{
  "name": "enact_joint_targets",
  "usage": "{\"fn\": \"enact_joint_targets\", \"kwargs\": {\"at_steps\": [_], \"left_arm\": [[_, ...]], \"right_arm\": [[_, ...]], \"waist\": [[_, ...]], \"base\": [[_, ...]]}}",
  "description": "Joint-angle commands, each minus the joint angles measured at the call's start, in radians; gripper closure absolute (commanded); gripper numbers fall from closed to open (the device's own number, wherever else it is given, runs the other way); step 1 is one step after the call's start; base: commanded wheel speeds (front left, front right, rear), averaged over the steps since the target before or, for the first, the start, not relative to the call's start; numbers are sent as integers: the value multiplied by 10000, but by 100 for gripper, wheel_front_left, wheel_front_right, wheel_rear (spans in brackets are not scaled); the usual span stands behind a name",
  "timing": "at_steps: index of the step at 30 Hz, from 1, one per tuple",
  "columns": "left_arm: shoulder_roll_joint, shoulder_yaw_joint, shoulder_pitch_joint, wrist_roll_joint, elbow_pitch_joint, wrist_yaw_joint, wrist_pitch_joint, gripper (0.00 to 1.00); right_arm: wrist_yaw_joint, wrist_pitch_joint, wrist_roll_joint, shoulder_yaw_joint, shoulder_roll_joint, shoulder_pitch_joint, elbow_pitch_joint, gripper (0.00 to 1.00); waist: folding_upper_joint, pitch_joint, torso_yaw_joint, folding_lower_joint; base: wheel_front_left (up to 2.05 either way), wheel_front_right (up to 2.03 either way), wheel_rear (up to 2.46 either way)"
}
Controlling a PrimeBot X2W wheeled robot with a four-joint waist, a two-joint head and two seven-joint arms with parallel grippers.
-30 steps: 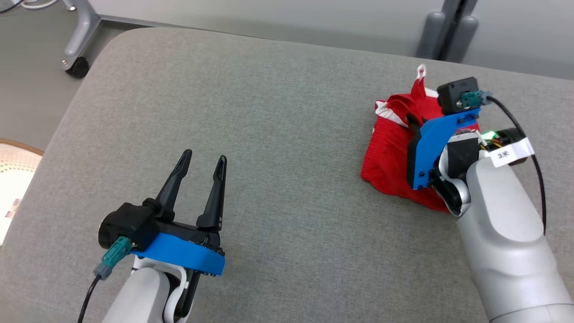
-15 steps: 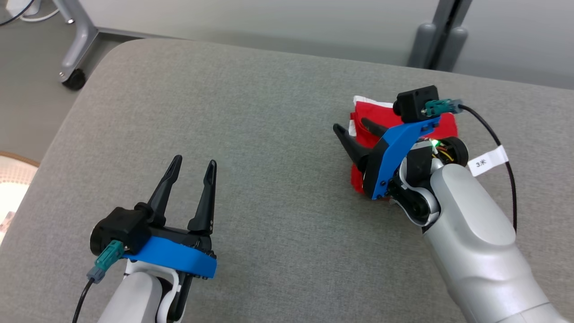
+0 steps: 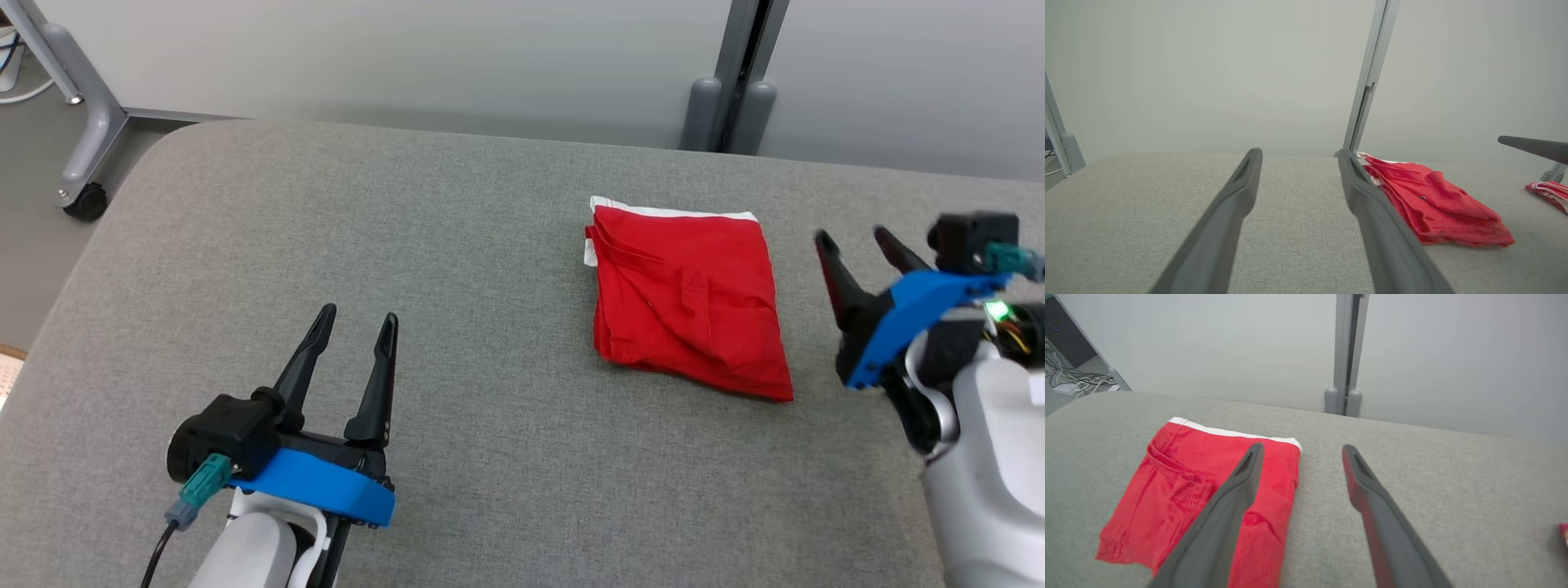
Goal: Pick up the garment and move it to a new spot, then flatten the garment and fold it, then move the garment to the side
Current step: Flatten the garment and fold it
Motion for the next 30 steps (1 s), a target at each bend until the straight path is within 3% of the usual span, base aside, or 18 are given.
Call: {"fn": "enact_joint_targets", "kwargs": {"at_steps": [1, 7, 8, 9, 10, 16, 20, 24, 30], "left_arm": [[65, -28, -75, 2, 46, -73, -22, 0], [229, -203, -440, 109, 185, -73, -21, 0], [233, -211, -502, 122, 187, -73, -22, 0], [253, -218, -555, 151, 191, -73, -22, 0], [270, -218, -599, 170, 196, -73, -22, 0], [317, -219, -760, 214, 198, -73, -22, 0], [328, -236, -839, 245, 252, -73, -22, 0], [341, -182, -804, 250, 315, -73, -22, 0], [326, 74, -471, 284, 360, -64, -22, 0]], "right_arm": [[1, -103, -386, -263, 15, 382, 123, 0], [1, -345, -1544, -508, 259, 750, 745, 0], [1, -416, -1712, -414, 346, 703, 859, 48], [1, -496, -1853, -287, 445, 613, 975, 66], [1, -574, -1965, -160, 517, 514, 1102, 100], [1, -845, -2274, 967, 1008, -123, 2091, 100], [1, -904, -1794, 2088, 1245, -380, 2667, 100], [1, -816, -321, 3691, 1327, -186, 2597, 100], [-1, -662, 1913, 6015, 1298, 239, 1290, 100]], "waist": [[0, 23, -2, 0], [0, 225, 6, 0], [0, 271, 16, 0], [0, 325, 24, 0], [0, 368, 31, 0], [0, 630, 96, 0], [0, 629, 169, 0], [0, 520, 169, 0], [0, 283, -61, 0]], "base": [[0, 0, 0], [0, 0, 0], [0, 0, 0], [0, 0, 0], [0, 0, 0], [0, 0, 0], [0, 0, 0], [0, 0, 0], [0, 0, 0]]}}
